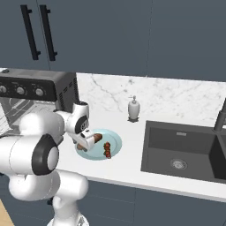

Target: Pick up the kebab skewer and baguette bread, and place them inside the toaster oven. Close the toaster oven door and start by setting the timer.

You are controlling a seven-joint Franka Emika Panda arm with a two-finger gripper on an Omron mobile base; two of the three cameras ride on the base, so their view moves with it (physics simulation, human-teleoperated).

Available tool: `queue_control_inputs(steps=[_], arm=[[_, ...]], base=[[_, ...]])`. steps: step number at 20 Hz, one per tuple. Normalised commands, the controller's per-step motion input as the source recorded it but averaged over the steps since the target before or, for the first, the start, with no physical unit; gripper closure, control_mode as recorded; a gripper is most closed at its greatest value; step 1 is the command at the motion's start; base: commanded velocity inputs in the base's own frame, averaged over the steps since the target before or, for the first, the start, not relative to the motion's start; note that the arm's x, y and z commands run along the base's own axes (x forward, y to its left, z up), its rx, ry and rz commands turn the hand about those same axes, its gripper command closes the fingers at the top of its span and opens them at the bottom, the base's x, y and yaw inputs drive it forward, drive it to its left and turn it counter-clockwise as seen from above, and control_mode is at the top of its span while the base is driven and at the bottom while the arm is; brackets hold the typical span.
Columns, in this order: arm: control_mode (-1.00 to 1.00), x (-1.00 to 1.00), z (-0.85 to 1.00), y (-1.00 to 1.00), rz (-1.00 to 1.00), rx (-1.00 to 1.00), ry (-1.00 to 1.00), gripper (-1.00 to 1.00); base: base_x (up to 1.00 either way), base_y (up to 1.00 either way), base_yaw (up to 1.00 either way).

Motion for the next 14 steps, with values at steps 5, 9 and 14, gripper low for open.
queue_control_inputs(steps=[5, 9, 14], arm=[[-1.0, 0.12, -0.25, 0.0, 0.0, 0.0, 0.0, -1.0], [-1.0, 0.21, -0.12, 0.02, 0.0, 0.0, 0.0, -1.0], [-1.0, 0.26, -0.06, 0.08, 0.0, 0.0, 0.0, -1.0]], base=[[0.0, 0.0, 0.0], [0.0, 0.0, 0.0], [0.0, 0.0, 0.0]])
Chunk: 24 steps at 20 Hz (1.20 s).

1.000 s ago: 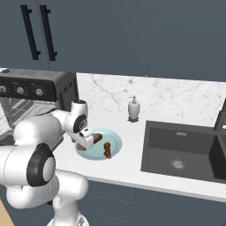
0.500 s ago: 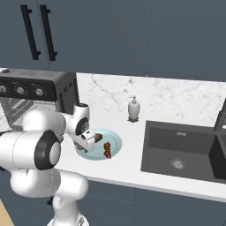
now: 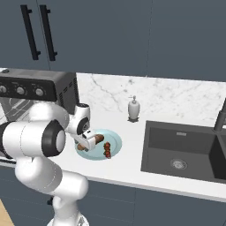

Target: Pick up the kebab skewer and baguette bread, and place them inside the toaster oven. Close the toaster oven door and start by setting the timer.

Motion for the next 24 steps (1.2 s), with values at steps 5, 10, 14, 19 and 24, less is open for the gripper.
queue_control_inputs(steps=[5, 10, 14, 19, 24], arm=[[-1.0, 0.08, -0.15, 0.04, 0.0, 0.0, 0.0, -1.0], [-1.0, -0.12, -0.16, 0.03, 0.0, 0.0, 0.0, 1.0], [-1.0, -0.25, -0.19, 0.0, 0.0, 0.0, 0.0, 1.0], [-1.0, -0.14, 0.05, 0.0, 0.01, 0.0, 0.01, 1.0], [-1.0, -0.8, 1.0, 0.29, 0.12, 0.02, -0.05, 1.0]], base=[[0.0, 0.0, 0.0], [0.0, 0.0, 0.0], [0.0, 0.0, 0.0], [0.0, 0.0, 0.0], [0.0, 0.0, 0.0]])
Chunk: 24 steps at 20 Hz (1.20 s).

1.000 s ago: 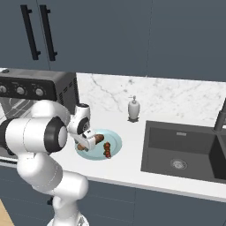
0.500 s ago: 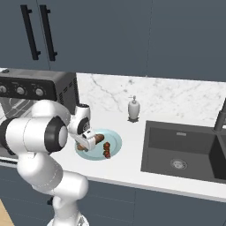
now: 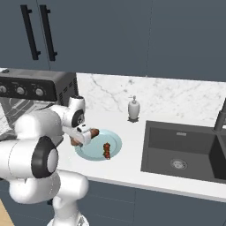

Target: Pick up the kebab skewer and baguette bread, and place them inside the toaster oven. Close the toaster oven door and start by setting the timer.

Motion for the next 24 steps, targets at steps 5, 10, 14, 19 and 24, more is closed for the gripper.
queue_control_inputs(steps=[5, 10, 14, 19, 24], arm=[[-1.0, -0.98, 0.92, 0.89, 0.24, -0.05, 0.07, 1.0], [-1.0, -0.57, 0.72, 1.0, 0.31, -0.12, 0.07, 1.0], [-1.0, -0.09, 0.61, 1.0, 0.28, -0.07, 0.0, 1.0], [-1.0, 0.51, 0.25, 1.0, 0.16, -0.01, 0.02, 1.0], [-1.0, 0.42, -0.1, 0.59, 0.06, 0.0, 0.0, 1.0]], base=[[0.0, 0.0, 0.0], [0.0, 0.0, 0.0], [0.0, 0.0, 0.0], [0.0, 0.0, 0.0], [0.0, 0.0, 0.0]])
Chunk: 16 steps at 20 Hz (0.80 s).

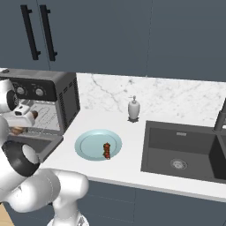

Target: Pick up the kebab skewer and baguette bread, and place them inside the toaster oven. Close the toaster oven door and start by setting the timer.

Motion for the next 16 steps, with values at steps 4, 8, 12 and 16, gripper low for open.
queue_control_inputs(steps=[4, 8, 12, 16], arm=[[-1.0, 0.59, -0.08, 0.12, 0.0, 0.0, 0.0, 1.0], [-1.0, 0.39, -0.35, 0.0, 0.0, 0.0, 0.0, 1.0], [-1.0, 0.19, -0.4, 0.0, 0.0, 0.0, 0.0, 1.0], [-1.0, 0.07, -0.23, 0.0, 0.0, 0.0, -0.01, 1.0]], base=[[0.0, 0.0, 0.0], [0.0, 0.0, 0.0], [0.0, 0.0, 0.0], [0.0, 0.0, 0.0]])
